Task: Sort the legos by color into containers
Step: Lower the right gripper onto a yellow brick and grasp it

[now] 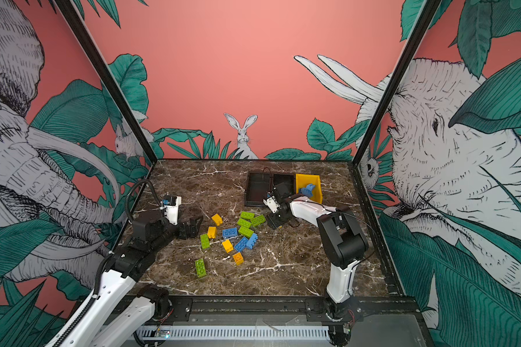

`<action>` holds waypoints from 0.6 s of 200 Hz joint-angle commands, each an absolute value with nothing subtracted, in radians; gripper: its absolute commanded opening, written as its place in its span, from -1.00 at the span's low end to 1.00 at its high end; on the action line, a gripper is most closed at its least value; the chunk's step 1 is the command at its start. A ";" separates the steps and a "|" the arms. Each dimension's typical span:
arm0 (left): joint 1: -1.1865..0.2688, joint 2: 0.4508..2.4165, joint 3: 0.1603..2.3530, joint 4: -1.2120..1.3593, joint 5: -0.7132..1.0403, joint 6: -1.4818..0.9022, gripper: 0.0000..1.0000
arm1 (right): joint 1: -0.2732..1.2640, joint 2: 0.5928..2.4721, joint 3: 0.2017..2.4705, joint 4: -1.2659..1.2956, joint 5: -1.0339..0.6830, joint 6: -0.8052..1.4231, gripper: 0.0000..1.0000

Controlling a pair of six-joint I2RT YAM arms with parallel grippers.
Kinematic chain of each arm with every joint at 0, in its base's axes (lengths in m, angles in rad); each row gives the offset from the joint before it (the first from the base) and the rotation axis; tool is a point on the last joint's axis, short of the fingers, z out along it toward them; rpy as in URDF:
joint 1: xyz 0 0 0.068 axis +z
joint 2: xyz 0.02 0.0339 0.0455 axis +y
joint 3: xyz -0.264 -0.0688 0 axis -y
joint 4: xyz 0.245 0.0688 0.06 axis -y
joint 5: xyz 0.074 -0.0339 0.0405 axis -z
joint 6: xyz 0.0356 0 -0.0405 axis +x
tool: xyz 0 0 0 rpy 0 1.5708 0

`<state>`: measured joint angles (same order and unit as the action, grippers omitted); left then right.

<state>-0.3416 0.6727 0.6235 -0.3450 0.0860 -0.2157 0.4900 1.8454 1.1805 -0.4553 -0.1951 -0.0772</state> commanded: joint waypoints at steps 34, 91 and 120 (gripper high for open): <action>-0.345 0.662 0.620 -0.349 0.072 -0.202 0.98 | 0.489 1.839 1.172 -0.499 -0.190 -0.040 -0.07; -0.345 0.697 0.629 -0.331 0.082 -0.206 0.98 | 0.486 1.732 1.098 -0.442 -0.159 0.033 -0.38; -0.345 0.701 0.630 -0.327 0.084 -0.205 0.98 | 0.472 1.653 1.080 -0.431 -0.198 0.070 -0.46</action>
<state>-0.3416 0.7025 0.6235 -0.3462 0.0841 -0.2123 0.4839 1.7386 1.0866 -0.4606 -0.1734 0.0223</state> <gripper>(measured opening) 0.991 0.319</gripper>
